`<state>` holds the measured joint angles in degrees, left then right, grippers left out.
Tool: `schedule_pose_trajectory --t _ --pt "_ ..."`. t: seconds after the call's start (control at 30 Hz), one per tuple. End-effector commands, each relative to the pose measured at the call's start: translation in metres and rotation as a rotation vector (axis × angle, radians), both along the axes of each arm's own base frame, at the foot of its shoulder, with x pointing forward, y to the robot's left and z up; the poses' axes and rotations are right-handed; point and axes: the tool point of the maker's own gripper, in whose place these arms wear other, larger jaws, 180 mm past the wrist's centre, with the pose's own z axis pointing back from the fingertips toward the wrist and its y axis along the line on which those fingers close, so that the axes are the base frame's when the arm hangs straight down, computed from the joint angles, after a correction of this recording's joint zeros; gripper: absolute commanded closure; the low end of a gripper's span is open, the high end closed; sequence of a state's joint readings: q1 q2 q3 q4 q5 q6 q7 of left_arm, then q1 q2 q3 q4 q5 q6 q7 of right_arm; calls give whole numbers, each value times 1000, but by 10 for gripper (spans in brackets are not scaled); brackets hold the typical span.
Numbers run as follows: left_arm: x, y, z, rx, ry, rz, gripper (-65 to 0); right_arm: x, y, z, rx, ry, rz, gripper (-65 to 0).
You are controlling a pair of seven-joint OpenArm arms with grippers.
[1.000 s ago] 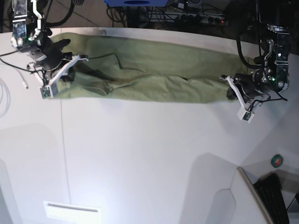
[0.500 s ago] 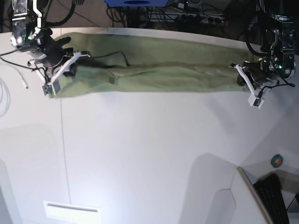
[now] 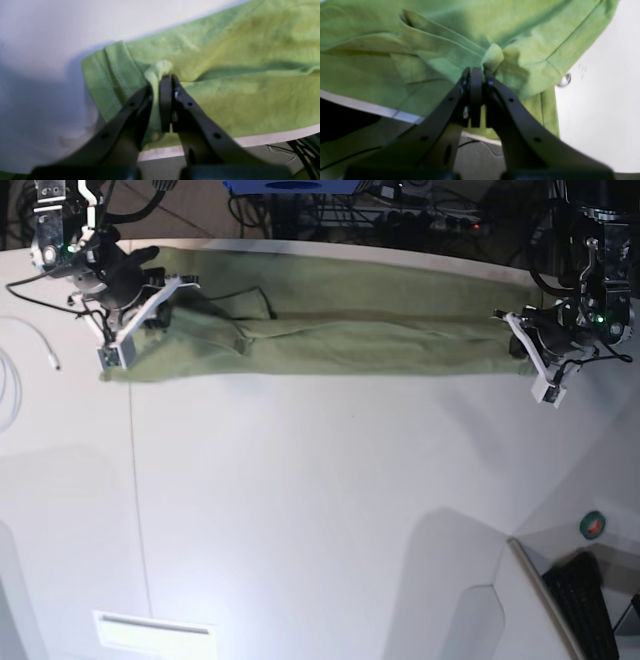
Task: Layout the t-shirt on the table in an organized manner, then fold the t-shirt properly
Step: 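Hold the folded strip with both grippers and pull its ends apart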
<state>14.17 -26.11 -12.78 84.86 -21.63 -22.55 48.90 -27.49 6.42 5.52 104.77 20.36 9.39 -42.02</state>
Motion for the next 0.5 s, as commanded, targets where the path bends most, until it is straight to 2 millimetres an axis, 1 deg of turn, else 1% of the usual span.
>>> schedule_pose_trajectory --t 0.0,0.23,0.3,0.37,0.47 --pt "8 7 9 15 -29 -5 0 3 -3 4 -5 -19 -4 0" --pt "8 8 9 18 -28 -5 0 -6 -3 -1 -5 4 -5 0" --pt "7 8 9 22 -27 -6 0 -10 -4 -7 -4 24 -8 0" --pt "7 13 9 55 -22 -15 0 -13 -5 -12 -4 40 -12 0" --pt "9 18 11 98 -23 -29 0 -14 -5 -14 -4 45 -12 0"
